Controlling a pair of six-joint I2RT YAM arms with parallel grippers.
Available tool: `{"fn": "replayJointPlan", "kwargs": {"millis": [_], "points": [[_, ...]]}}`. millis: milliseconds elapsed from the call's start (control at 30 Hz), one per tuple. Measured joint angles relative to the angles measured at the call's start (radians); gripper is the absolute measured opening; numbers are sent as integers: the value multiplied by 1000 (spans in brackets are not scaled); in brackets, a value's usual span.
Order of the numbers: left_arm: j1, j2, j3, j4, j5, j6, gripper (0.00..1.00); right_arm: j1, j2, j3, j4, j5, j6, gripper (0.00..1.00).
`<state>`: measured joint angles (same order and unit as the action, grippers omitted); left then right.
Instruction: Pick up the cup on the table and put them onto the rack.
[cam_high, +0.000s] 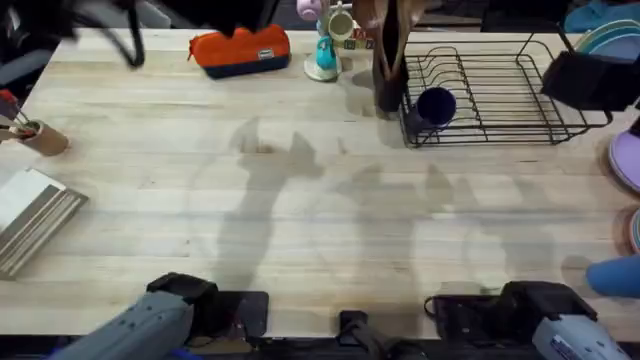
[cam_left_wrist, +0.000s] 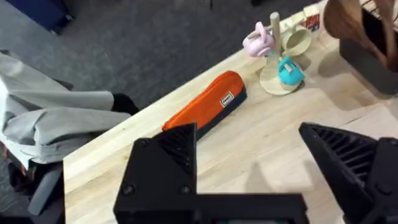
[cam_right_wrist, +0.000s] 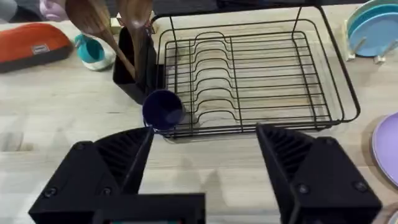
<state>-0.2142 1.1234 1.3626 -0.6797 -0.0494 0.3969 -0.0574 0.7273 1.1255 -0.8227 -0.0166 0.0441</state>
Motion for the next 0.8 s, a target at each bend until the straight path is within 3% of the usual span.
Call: {"fn": "replayJointPlan", "kwargs": {"millis": [167,300,567,800], "points": [[0,-146,-103,-13,0,-55,993,0,0,0,0,0,0,996],[0,-188,-124,-101,0,-122,993,0,0,0,0,0,0,997],[0,-156,-128,-237,6,-192,991,0,0,0,-28,0,0,997],[1,-57,-130,-306,73,-205,991,0,0,0,-98,0,0,997]]}}
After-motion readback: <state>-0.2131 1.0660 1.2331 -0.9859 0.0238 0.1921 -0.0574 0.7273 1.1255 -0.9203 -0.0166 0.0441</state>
